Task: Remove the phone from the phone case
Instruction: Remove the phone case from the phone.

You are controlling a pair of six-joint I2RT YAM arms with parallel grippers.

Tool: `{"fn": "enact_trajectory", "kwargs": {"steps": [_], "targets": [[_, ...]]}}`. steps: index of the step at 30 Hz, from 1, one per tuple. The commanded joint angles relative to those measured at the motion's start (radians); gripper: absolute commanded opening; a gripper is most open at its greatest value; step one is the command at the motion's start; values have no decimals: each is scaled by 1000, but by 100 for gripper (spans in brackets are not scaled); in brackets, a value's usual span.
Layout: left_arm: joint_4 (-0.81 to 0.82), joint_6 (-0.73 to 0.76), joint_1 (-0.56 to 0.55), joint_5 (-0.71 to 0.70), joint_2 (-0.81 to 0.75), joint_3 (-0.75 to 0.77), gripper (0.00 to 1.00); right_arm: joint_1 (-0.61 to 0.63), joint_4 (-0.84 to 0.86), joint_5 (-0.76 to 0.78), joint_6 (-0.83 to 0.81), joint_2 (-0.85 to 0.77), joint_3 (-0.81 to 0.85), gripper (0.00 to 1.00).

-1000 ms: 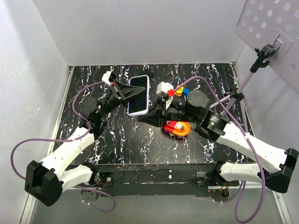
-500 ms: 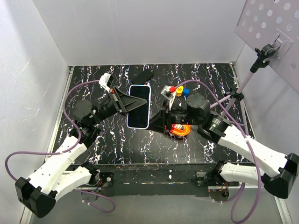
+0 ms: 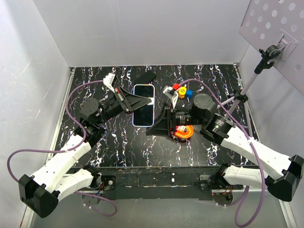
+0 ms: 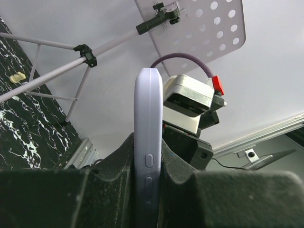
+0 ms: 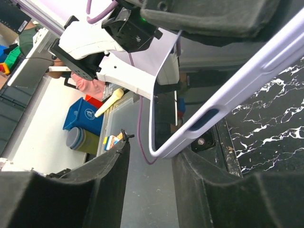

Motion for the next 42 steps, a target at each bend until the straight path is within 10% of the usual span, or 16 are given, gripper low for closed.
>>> {"fn": "enact_trajectory", "kwargs": {"steps": [1,12,15,23,42], "targets": [[48,-1,0,4,-24,21,0,-7,87,-43,23,23,50,45],[105,-43,0,82,-2,33,0,-44,105,-80,7,66,54,22],[138,-97,2,125,15,36,0,-47,69,-93,-42,92,79,1],[328,-382,2,298,111,67,0,5,-156,107,-485,87,156,1],[559,-568,-9,302,141,4,0,36,-349,250,-693,249,477,1]]}}
